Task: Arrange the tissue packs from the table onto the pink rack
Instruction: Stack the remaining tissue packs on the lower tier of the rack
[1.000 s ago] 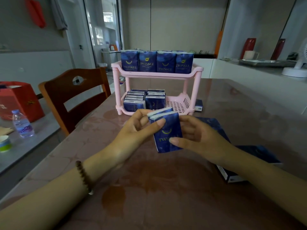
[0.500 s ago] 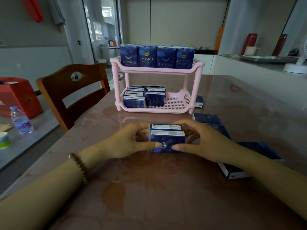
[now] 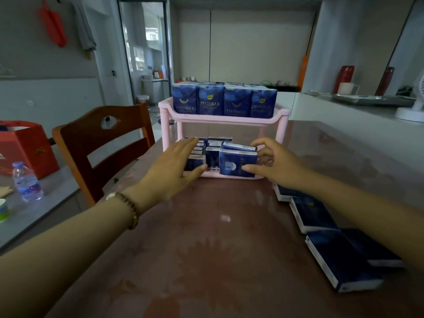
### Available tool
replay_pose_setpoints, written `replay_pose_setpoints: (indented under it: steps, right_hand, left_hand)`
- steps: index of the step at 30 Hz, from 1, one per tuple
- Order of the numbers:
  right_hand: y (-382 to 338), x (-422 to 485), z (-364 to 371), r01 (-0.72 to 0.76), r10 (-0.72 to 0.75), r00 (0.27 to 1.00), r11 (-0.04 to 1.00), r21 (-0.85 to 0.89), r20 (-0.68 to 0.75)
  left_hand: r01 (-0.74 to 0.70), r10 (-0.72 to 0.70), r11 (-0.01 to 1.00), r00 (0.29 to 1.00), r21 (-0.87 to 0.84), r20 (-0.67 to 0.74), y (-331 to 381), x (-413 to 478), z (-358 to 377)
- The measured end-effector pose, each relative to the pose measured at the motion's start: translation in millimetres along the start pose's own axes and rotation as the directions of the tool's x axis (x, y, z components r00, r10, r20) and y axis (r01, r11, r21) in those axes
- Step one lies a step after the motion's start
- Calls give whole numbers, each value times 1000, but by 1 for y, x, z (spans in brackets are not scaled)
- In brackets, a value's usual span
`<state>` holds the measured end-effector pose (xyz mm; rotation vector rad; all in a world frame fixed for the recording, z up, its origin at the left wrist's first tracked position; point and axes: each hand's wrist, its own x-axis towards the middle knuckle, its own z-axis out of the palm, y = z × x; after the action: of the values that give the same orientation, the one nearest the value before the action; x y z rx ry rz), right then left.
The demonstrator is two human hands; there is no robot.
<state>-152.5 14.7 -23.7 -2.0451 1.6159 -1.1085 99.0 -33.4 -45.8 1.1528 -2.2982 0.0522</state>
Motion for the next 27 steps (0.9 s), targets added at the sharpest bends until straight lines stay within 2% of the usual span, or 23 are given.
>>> replay_pose_setpoints:
  steps: [4, 10, 14, 16, 18, 21, 27]
  right_hand:
    - [17, 28, 17, -20, 21, 1000, 999, -31, 5]
    - [27, 48, 31, -29, 31, 998, 999, -43, 62]
    - [29, 52, 43, 11, 0, 999, 977, -212, 53]
    - [28, 53, 46, 8, 9, 996, 982, -189, 87]
    - [28, 56, 47, -25, 48, 989, 987, -161, 141]
    - [24, 57, 55, -66, 124, 968, 964, -256, 217]
    - [10, 60, 70, -127, 206, 954, 936, -327, 219]
  left_hand:
    - [-58, 47, 987, 996, 147, 74, -17, -1, 31]
    - [-44, 41, 992, 999, 117, 33, -23, -5, 41]
    - [-48, 45, 993, 999, 108, 29, -23, -5, 43]
    - [-47, 44, 993, 999, 106, 25, -23, -4, 44]
    - [-46, 44, 993, 999, 109, 23, -23, -4, 44]
    - [-47, 45, 994, 999, 100, 20, -23, -4, 45]
    - [-32, 29, 992, 999, 120, 28, -23, -3, 47]
